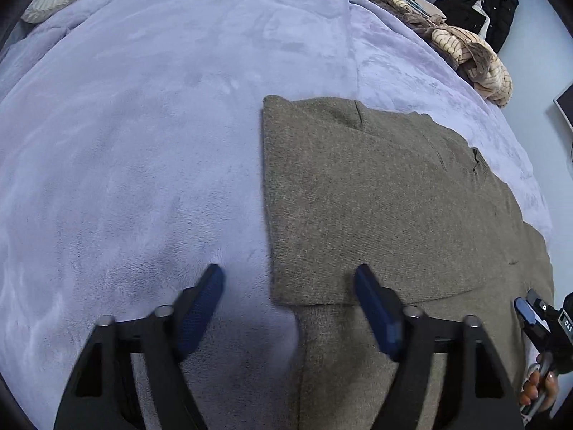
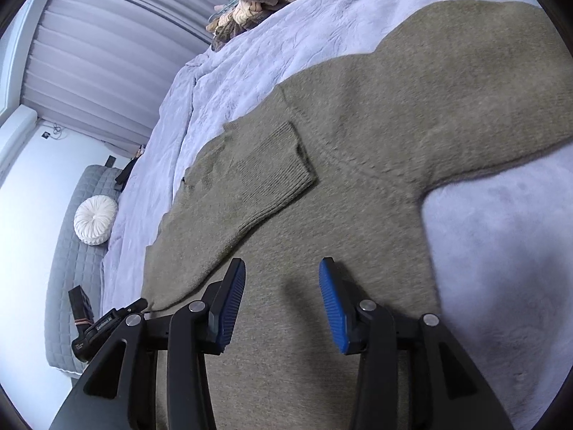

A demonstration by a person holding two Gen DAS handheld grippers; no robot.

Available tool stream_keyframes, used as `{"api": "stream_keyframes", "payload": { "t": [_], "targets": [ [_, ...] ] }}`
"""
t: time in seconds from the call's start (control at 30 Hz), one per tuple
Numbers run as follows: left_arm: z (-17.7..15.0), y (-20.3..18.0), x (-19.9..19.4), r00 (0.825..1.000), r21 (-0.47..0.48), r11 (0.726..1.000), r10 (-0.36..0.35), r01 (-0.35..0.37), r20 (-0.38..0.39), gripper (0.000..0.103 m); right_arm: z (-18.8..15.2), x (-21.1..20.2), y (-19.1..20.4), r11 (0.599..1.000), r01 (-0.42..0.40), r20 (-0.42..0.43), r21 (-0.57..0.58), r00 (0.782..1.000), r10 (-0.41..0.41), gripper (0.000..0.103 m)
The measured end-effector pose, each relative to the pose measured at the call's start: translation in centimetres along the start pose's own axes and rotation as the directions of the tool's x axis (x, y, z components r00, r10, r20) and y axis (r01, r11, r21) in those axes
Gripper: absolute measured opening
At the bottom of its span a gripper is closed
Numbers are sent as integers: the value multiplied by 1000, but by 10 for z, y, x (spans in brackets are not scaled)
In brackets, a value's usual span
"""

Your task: Fold small clothes

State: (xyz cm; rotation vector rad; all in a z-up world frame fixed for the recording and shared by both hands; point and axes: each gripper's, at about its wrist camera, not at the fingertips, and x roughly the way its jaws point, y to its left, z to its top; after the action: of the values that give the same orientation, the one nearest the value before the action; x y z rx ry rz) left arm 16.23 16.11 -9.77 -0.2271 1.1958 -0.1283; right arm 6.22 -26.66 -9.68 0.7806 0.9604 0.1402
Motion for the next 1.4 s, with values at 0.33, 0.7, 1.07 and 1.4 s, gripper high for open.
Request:
{"api": "stream_keyframes", "payload": {
  "t": [0.33,0.7,1.07,1.4],
  "targets": [
    [9,17,-1,998,14,998,-62,62,19,10,7,22,16,1000,-13,-21,18,1000,13,47],
    [7,15,-3,997,46,997,-60,57,50,10,42,54,24,997,43,7,58,999,-44,8],
    [1,10,-6,997,31,1000,3,-5,81,11,28,37,16,977,211,2,-11,977,-211,8],
    [-11,-15,-30,984,73,989,122,-132,133,11,-2,-4,4,986,165,-21,-34,986,-166,13]
  ]
}}
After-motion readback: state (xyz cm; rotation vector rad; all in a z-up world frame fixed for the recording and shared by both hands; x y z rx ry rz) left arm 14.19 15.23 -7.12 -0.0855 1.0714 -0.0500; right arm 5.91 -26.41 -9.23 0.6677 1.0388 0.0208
